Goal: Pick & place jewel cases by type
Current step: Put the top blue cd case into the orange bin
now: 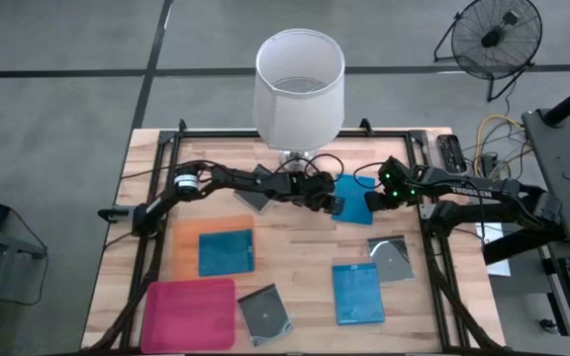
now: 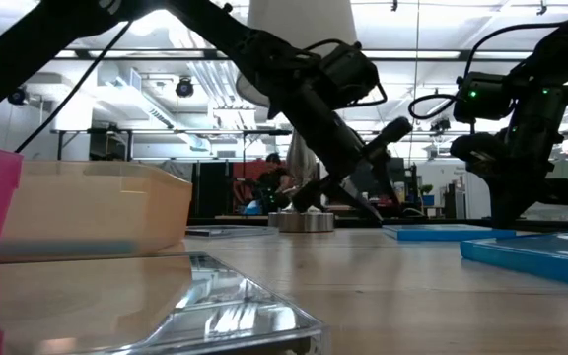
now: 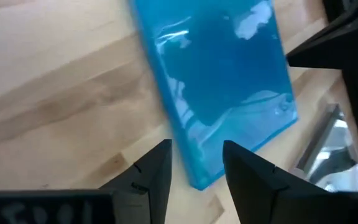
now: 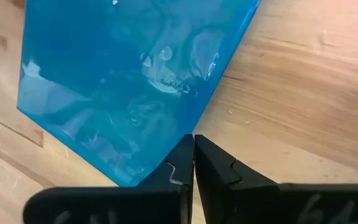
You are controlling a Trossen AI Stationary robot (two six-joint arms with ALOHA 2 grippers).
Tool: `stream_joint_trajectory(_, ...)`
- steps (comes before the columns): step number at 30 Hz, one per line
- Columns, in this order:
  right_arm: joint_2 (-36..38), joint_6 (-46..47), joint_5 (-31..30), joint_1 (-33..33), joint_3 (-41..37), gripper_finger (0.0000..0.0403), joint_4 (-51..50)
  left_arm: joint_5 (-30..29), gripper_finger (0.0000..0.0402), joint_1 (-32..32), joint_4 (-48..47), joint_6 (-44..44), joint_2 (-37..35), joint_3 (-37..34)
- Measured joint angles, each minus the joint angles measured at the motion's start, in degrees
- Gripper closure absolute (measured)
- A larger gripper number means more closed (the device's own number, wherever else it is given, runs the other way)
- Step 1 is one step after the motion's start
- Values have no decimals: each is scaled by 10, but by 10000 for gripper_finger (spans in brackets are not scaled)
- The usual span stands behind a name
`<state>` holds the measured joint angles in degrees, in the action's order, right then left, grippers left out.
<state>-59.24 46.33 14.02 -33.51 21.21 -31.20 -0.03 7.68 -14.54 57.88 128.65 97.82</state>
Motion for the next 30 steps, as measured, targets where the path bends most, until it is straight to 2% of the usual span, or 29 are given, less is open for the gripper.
stream_joint_trajectory(8,0,0,0,0,0,394,0,9,272,14,2,-8,0,-22)
stream_joint_trajectory(18,0,0,0,0,0,394,0,24,222,17,26,10,-2,-43)
stream_joint_trajectory(30,0,-2,10,0,0,394,0,52,220,19,100,42,-2,-73)
